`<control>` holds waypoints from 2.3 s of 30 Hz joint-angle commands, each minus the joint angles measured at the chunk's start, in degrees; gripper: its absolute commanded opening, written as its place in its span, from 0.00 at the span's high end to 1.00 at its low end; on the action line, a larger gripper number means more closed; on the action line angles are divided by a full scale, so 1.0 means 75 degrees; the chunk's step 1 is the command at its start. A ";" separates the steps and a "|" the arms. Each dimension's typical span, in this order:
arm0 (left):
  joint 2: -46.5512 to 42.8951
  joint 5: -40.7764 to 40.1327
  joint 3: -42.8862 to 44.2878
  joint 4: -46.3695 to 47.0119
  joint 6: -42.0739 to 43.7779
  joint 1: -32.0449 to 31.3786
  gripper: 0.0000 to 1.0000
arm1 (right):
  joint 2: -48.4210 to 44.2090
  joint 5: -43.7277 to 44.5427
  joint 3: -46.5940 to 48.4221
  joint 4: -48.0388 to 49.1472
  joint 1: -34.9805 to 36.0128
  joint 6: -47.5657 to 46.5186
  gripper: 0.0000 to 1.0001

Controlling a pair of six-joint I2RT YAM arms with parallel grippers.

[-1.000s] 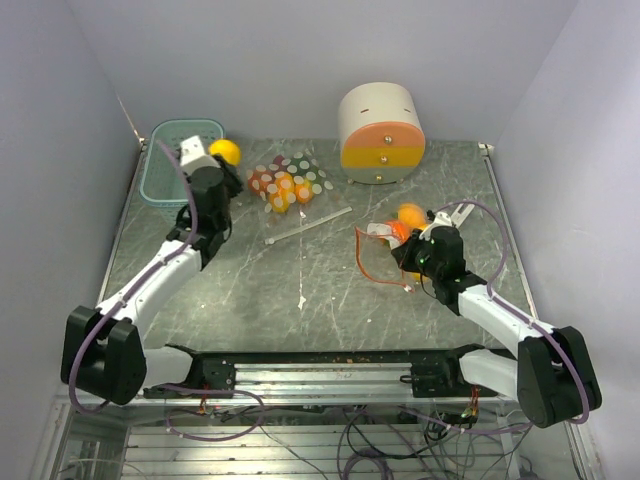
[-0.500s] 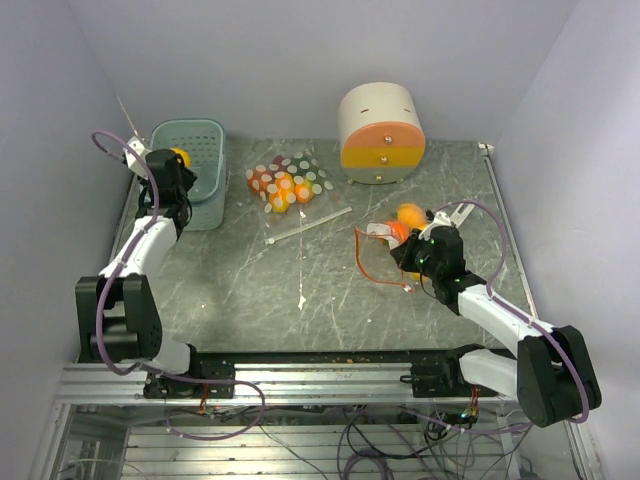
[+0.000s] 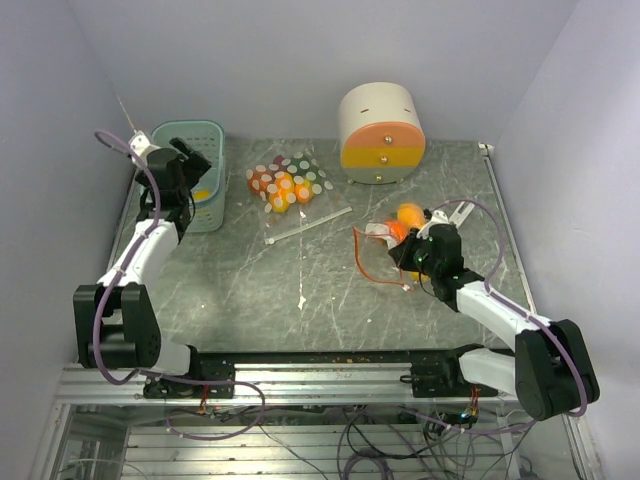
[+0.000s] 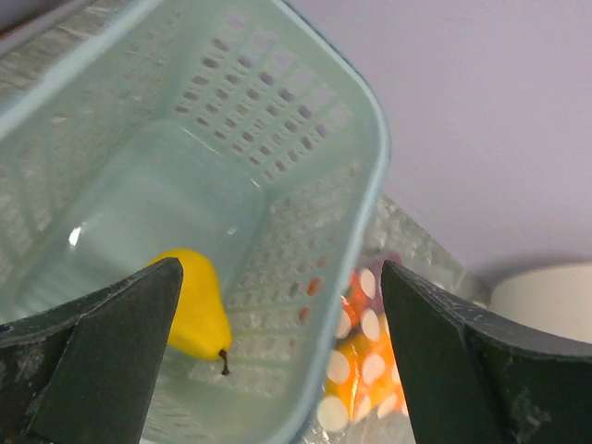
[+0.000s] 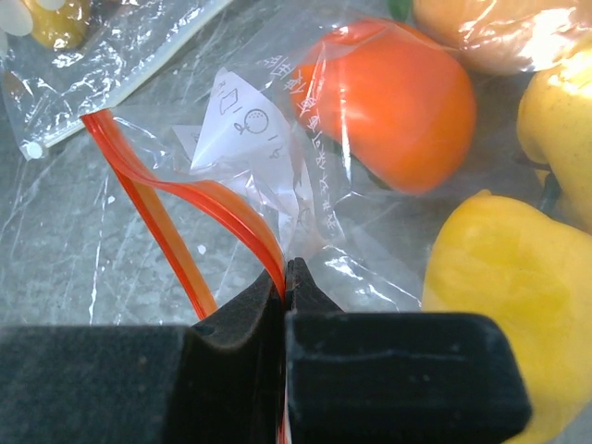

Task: Open the zip-top bag and remove the fake food
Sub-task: Place the fake fruit in the bin, then pick up the fake vegetable from the zipper food storage bag.

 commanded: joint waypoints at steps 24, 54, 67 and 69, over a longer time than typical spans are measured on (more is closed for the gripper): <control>0.0439 -0.0878 -0.1281 0.1739 0.2528 -0.6215 0.37 | 0.0768 0.1456 0.1580 0.0352 0.1848 0.0800 0.46; 0.3712 0.0292 -0.0313 0.3982 0.1128 -0.7315 0.70 | -0.0218 0.2001 0.0698 0.0280 -0.0959 0.0484 0.68; 0.4680 0.1974 -0.0863 0.6669 0.0962 -0.7140 0.01 | 0.1369 0.0779 0.0405 0.1212 -0.1678 0.0543 0.39; 0.4805 0.2116 -0.0860 0.6910 0.0857 -0.7138 0.01 | 0.1317 0.0469 0.0183 0.1390 -0.1686 0.0638 0.66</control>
